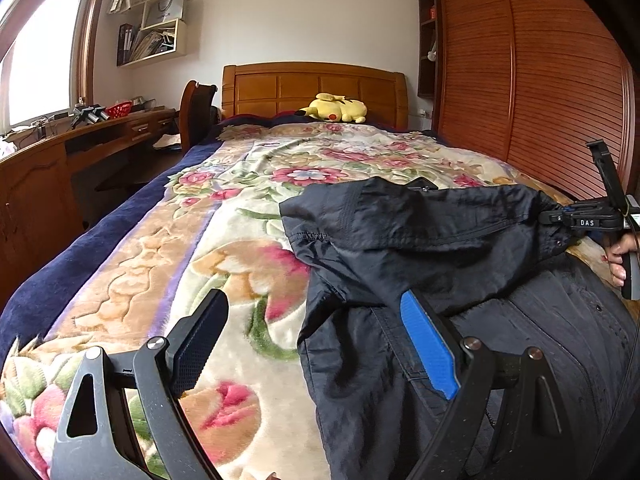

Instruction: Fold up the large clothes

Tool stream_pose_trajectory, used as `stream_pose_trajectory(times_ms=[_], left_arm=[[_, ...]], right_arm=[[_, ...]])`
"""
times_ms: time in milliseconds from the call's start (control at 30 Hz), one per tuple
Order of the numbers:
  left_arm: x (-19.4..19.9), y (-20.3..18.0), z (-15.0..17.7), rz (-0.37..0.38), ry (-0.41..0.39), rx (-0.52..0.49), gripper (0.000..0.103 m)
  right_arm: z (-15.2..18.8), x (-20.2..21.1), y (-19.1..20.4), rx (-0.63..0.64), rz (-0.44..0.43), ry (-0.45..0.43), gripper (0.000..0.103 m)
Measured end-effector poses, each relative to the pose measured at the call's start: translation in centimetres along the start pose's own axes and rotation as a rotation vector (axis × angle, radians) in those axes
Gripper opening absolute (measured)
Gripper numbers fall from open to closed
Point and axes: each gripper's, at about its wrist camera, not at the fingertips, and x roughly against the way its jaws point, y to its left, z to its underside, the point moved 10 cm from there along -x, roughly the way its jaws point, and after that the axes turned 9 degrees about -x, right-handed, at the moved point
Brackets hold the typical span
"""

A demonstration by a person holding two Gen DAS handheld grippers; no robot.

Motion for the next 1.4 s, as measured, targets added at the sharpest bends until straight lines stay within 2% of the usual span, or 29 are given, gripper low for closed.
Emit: stream_pose_trajectory(times_ms=[200, 433, 500, 600, 833, 1133, 1333, 1400], left_arm=[[0.0, -0.5, -0.1, 0.006, -0.001, -0.004, 0.089], [0.2, -1.1, -0.1, 0.012, -0.005, -0.010, 0.089], [0.2, -1.3, -0.1, 0.013, -0.004, -0.014, 0.089], [0.0, -1.5, 0.0, 0.012, 0.003, -0.024, 0.089], [0.1, -1.9, -0.1, 0.017, -0.002, -0.022, 0.089], [0.4, -3.6, -0.8, 0.029, -0.007, -0.062, 0.089], [-0.1, -5.4, -1.9, 0.026, 0.003, -0.103, 0.089], [-0.2, -6.1, -2.6, 0.037, 0.002, -0.102, 0.089]], right_arm=[[0.6, 0.2, -3.4, -0.048, 0.104, 0.023, 0.013], [1.1, -0.7, -4.6, -0.103, 0.111, 0.068, 0.014], [0.8, -0.5, -4.7, -0.112, 0.137, 0.051, 0.031], [0.2, -0.4, -5.2, -0.128, 0.160, 0.022, 0.048], [-0.1, 1.6, -6.7, -0.152, 0.242, -0.070, 0.053], [3.8, -1.1, -5.3, -0.107, 0.161, 0.020, 0.053], [6.8, -4.5, -6.5, -0.149, 0.122, 0.100, 0.053], [7.0, -5.0, -6.7, -0.173, 0.099, 0.095, 0.053]])
